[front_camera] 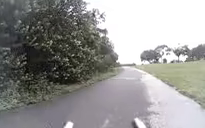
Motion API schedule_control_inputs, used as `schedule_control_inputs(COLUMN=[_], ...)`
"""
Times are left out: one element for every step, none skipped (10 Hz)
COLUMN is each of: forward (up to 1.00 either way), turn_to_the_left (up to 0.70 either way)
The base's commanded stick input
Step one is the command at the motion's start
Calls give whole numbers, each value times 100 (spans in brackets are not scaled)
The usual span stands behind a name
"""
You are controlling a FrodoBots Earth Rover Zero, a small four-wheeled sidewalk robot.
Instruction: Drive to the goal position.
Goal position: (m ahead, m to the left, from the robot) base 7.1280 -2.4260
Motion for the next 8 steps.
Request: schedule_control_inputs(forward=[70,70,70,70,70,70,70,70], turn_to_the_left=[0,-9,-21,-32,-33,-2,0,0])
